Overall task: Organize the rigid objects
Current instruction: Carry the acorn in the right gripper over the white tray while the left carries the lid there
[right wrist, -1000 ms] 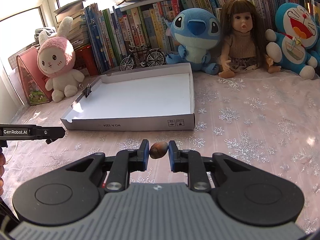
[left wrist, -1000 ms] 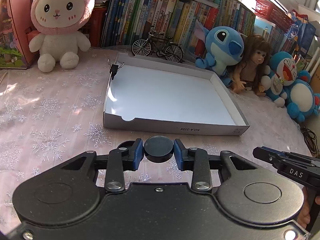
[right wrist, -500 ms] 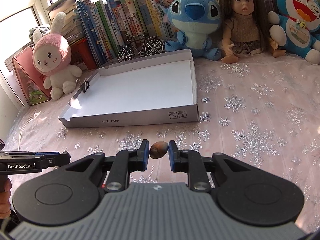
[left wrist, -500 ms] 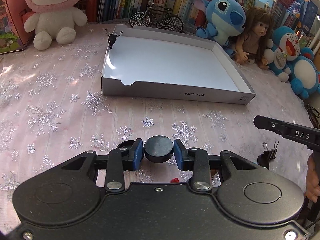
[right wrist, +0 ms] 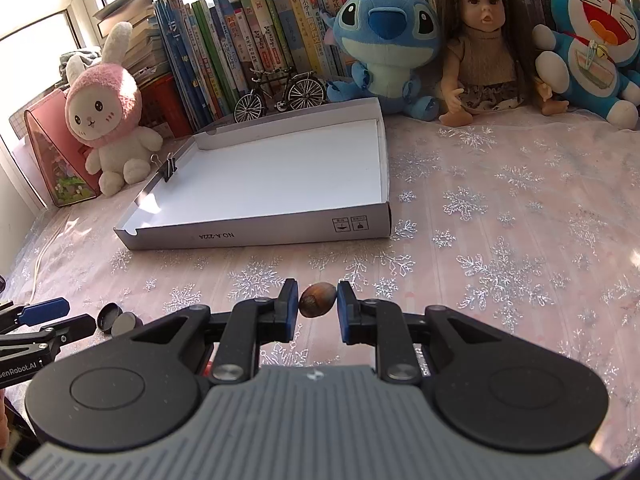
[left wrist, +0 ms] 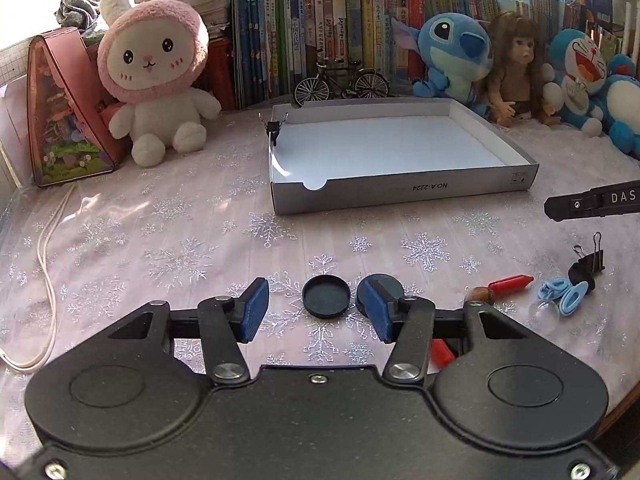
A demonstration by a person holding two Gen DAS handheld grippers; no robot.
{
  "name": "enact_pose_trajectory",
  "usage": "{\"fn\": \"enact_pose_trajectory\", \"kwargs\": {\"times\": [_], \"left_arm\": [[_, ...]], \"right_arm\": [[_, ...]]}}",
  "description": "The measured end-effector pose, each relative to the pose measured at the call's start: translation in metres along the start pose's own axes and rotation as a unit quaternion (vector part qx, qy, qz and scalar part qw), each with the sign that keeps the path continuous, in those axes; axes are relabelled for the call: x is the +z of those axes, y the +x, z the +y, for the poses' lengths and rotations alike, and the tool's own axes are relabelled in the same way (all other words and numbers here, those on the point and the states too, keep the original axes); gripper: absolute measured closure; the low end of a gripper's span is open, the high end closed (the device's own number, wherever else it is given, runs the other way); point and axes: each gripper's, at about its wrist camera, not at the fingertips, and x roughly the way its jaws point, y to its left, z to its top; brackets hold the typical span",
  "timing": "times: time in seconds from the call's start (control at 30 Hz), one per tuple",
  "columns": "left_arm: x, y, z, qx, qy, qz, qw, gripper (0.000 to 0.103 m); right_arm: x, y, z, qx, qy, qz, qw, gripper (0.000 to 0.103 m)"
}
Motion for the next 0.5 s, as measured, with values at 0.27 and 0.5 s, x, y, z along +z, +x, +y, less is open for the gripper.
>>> {"fn": "enact_pose_trajectory", "kwargs": {"times": [0.27,0.5], "left_arm": [[-0.015,0.023,0.003,-0.007,-0.005,0.024,0.9997,0.059],[-0.002,0.043,-0.005,0.007,-0.012,0.007,0.9999,0.073]], "right_arm": [[-0.004,0.001,0.002,-0.002,-0.007,0.001,1.000,0.078],[-0.003,-0.001,0.003,-0.006,-0.011,0.000,1.000,0.078]]}}
